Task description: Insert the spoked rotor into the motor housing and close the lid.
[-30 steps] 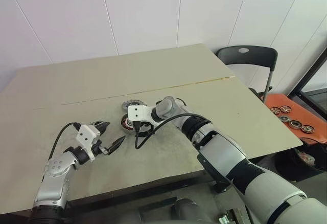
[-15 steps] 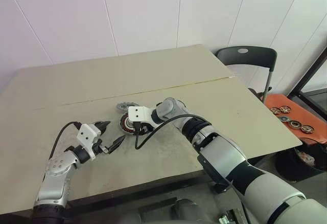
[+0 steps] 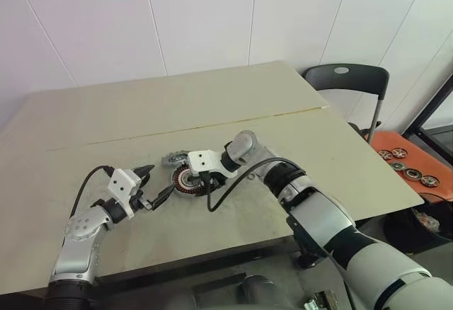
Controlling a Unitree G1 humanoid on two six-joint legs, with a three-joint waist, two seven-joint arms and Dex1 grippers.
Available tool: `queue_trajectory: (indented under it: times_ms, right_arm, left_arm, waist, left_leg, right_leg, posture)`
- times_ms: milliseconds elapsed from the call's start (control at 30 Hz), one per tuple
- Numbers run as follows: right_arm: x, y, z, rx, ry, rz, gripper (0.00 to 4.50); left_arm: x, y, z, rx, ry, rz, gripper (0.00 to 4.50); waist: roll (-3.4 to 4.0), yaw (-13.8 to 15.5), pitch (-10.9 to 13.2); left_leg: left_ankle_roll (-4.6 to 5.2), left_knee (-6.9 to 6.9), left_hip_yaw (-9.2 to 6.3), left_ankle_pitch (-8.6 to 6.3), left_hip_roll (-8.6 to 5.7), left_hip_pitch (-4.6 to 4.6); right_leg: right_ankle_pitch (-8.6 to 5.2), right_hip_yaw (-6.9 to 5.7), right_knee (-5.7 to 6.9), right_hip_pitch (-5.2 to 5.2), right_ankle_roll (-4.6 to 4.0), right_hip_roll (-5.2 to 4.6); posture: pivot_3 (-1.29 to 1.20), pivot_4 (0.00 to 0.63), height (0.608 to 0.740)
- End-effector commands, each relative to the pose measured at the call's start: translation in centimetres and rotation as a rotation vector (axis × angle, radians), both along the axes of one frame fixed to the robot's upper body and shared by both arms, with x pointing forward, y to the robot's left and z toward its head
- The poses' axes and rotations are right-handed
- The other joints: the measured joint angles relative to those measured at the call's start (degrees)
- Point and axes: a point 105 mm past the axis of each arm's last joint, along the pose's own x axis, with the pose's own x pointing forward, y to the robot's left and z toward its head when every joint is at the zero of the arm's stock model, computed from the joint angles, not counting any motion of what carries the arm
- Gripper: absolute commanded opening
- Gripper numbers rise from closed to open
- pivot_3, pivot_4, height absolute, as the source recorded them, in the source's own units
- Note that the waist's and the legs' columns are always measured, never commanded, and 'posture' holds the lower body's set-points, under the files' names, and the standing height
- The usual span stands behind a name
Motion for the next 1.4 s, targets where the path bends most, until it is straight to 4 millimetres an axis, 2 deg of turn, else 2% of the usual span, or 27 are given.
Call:
queue_trajectory:
  times_ms: [33, 267, 367, 600, 767, 900, 1000, 1100, 1167, 1400]
  right_arm:
    - [-0.9, -1.1, 0.1, -0.014, 0.025, 0.037, 1.96]
    - [-2.9, -4.4, -2.1, -0.041, 0.089, -0.039, 1.96]
    - [-3.0, -4.8, -2.2, -0.02, 0.096, -0.084, 1.96]
    - [-2.9, -4.0, -1.8, 0.095, 0.147, -0.181, 4.16]
    - [-2.0, -4.3, 1.1, 0.273, 0.267, -0.286, 4.16]
    - [-1.1, -6.8, 4.3, 0.445, 0.367, -0.36, 4.16]
    - [0.4, -9.3, 5.1, 0.509, 0.346, -0.485, 4.16]
    - [2.2, -13.2, 3.0, 0.444, 0.204, -0.68, 4.16]
    - [2.3, -15.4, 1.7, 0.42, 0.158, -0.771, 4.16]
    - [1.3, -19.2, -1.4, 0.375, 0.13, -0.952, 4.16]
  left_arm:
    - [0.2, -0.4, 0.8, 0.006, -0.037, -0.016, 4.5]
    - [0.1, -0.7, 0.6, -0.002, -0.034, -0.018, 4.5]
    - [0.2, -0.8, 0.5, -0.003, -0.031, -0.024, 4.5]
    - [0.4, -1.1, 0.6, -0.002, -0.031, -0.039, 4.5]
    - [0.4, -1.1, 0.5, -0.002, -0.028, -0.04, 4.5]
    - [0.1, -1.2, 0.4, -0.006, -0.025, -0.039, 4.5]
    - [-0.1, -1.2, 0.3, -0.009, -0.022, -0.038, 4.5]
    - [-0.3, -1.5, 0.6, -0.047, -0.019, -0.047, 4.5]
    - [-0.3, -2.0, 1.3, -0.108, -0.03, -0.06, 4.5]
    - [-0.4, -4.2, 3.8, -0.245, -0.034, -0.158, 4.5]
  waist:
    - [0.0, 0.06, 0.0]
    - [-0.01, 0.27, -0.02]
    - [-0.02, 0.78, -0.03]
    - [-0.06, 1.49, -0.05]
    - [-0.05, 1.5, -0.03]
    - [-0.05, 1.49, -0.01]
    - [-0.05, 1.48, -0.01]
    - [-0.07, 1.46, -0.01]
    - [-0.09, 1.62, -0.01]
    - [-0.11, 1.3, 0.09]
  left_leg:
    - [0.0, 0.0, -0.01, 0.0, -0.02, 0.0]
    - [0.0, 0.01, -0.04, 0.0, -0.25, 0.01]
    - [0.0, 0.02, -0.05, 0.0, -0.43, 0.05]
    - [-0.01, 0.05, -0.06, 0.0, -0.69, 0.1]
    - [-0.05, 0.08, -0.07, 0.03, -0.7, 0.2]
    - [-0.06, 0.06, -0.08, 0.03, -0.73, 0.12]
    - [-0.05, 0.03, -0.08, 0.03, -0.76, 0.09]
    - [-0.05, 0.0, -0.07, 0.03, -0.77, 0.09]
    - [-0.05, 0.0, -0.06, 0.03, -0.77, 0.09]
    - [-0.05, 0.03, 0.06, 0.03, -0.79, 0.04]
  right_leg:
    - [0.0, -0.01, 0.0, 0.0, 0.0, -0.03]
    - [-0.11, -0.05, 0.01, 0.06, 0.16, -0.3]
    - [-0.23, -0.06, 0.0, 0.15, 0.35, -0.48]
    - [-0.34, -0.03, -0.01, 0.23, 0.44, -0.74]
    - [-0.42, -0.04, 0.02, 0.34, 0.3, -0.71]
    - [-0.41, -0.05, -0.01, 0.29, 0.33, -0.73]
    - [-0.43, -0.05, -0.03, 0.28, 0.41, -0.78]
    - [-0.45, -0.05, -0.04, 0.25, 0.41, -0.78]
    - [-0.46, -0.05, -0.05, 0.26, 0.4, -0.77]
    - [-0.48, 0.07, -0.06, 0.21, 0.46, -0.72]
  posture:
    - [0.0, 0.0, 0.74]
    - [0.0, 0.0, 0.74]
    - [0.0, 0.0, 0.74]
    - [0.0, 0.0, 0.74]
    - [0.0, 0.0, 0.74]
    - [0.0, 0.0, 0.74]
    - [0.0, 0.0, 0.74]
    - [0.0, 0.0, 0.74]
    - [0.0, 0.0, 0.74]
    - [0.0, 0.0, 0.74]
